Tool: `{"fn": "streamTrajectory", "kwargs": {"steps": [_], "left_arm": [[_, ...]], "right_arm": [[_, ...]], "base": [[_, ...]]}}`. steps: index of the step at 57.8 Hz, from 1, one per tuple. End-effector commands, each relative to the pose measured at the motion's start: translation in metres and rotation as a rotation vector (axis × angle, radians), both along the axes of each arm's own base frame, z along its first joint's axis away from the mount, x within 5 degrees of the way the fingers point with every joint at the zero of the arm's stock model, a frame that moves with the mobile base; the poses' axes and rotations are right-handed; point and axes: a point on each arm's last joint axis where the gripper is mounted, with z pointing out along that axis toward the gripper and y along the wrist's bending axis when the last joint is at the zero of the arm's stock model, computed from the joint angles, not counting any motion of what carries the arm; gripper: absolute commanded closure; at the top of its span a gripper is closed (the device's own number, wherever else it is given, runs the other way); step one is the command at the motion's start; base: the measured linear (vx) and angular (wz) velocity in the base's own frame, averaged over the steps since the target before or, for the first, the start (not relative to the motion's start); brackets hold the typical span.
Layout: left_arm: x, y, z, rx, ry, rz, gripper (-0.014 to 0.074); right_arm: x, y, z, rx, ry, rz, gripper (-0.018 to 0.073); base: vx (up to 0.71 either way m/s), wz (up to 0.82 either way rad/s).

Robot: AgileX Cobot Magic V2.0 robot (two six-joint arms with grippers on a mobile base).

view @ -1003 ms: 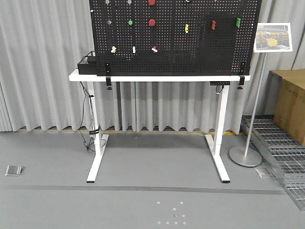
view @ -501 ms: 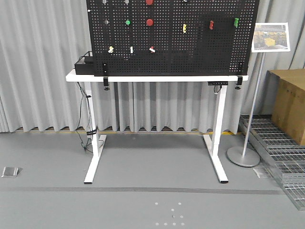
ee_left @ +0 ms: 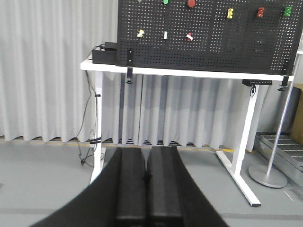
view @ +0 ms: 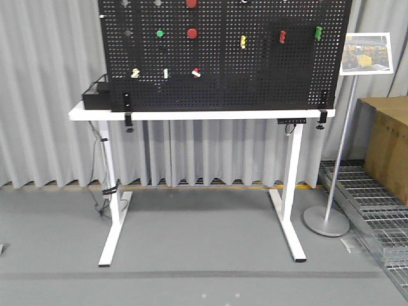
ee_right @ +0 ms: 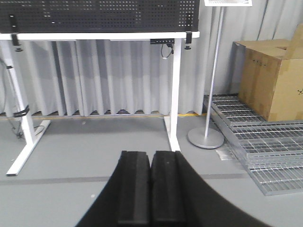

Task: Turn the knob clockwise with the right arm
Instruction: 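Drive the base forward toward the black pegboard on the white table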

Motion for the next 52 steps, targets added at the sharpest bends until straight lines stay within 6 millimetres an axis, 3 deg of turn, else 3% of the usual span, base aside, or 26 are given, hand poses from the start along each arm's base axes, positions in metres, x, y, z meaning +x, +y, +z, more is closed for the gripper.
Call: {"fn": "streamTrajectory", "kwargs": {"steps": [1, 52], "left_arm": [[0.0004, 0.001, 0.0028, -0.02, -0.065, 0.011, 0.0603], [0.0004, 0.001, 0.0028, -0.02, -0.065, 0.011, 0.0603]], "right_arm": [[0.0, -0.0002, 0.0061, -0.017, -0.084, -0.004, 0.0568], [0.0, -0.0002, 0.0063, -0.017, -0.086, -0.004, 0.0568]], "base": [[0.4, -0.12], [0.5, 0.02]]}}
